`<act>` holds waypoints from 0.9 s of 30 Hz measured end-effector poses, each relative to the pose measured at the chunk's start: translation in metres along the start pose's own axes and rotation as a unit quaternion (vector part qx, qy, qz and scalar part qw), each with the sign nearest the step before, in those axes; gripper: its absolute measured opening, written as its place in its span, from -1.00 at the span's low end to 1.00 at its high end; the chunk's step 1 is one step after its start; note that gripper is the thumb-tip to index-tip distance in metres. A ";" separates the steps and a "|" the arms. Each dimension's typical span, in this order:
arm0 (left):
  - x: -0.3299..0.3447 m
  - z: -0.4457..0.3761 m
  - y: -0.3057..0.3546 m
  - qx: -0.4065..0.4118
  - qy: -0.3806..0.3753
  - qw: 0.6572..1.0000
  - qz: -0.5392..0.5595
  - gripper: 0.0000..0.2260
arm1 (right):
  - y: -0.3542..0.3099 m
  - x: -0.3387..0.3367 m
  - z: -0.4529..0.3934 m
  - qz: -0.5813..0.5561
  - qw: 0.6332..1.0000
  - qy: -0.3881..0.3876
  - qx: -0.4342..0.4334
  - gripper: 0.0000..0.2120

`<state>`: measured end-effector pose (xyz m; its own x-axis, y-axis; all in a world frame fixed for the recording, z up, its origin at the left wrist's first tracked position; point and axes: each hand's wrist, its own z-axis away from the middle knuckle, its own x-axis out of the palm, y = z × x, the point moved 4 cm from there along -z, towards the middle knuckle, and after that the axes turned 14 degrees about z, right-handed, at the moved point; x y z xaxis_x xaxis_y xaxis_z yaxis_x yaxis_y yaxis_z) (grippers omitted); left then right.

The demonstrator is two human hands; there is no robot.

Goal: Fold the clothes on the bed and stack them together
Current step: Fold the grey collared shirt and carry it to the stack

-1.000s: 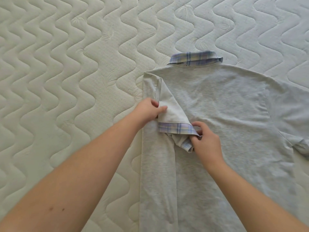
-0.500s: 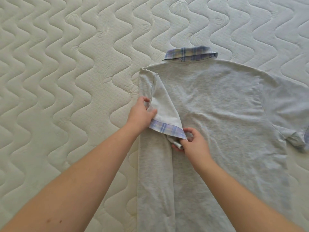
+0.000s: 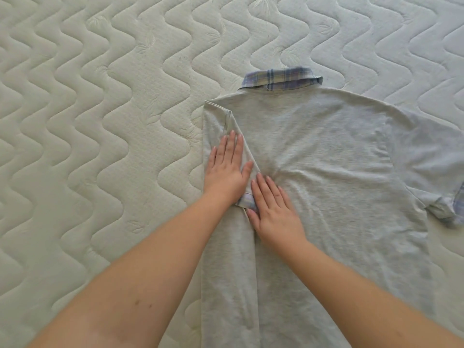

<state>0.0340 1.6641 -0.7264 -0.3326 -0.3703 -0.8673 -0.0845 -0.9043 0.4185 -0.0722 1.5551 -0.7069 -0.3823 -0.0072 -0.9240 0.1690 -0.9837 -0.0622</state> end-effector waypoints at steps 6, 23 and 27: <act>0.009 -0.001 -0.006 -0.001 0.014 1.000 -0.020 -0.38 | 0.003 -0.009 -0.005 -0.022 0.998 0.062 0.014 -0.40; 0.000 -0.015 0.108 0.113 0.004 0.994 -0.002 -0.47 | 0.160 -0.030 0.050 -0.153 0.964 0.132 0.171 -0.44; 0.033 -0.023 0.168 0.171 -0.057 0.983 -0.036 -0.44 | 0.225 -0.033 0.073 -0.174 0.928 0.171 0.281 -0.45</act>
<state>0.0302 1.4951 -0.6905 -0.4164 -0.2636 -0.8701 -0.4154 -0.7962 0.4399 -0.0883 1.3204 -0.6630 0.0018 0.2919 -0.9564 -0.4490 -0.8544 -0.2616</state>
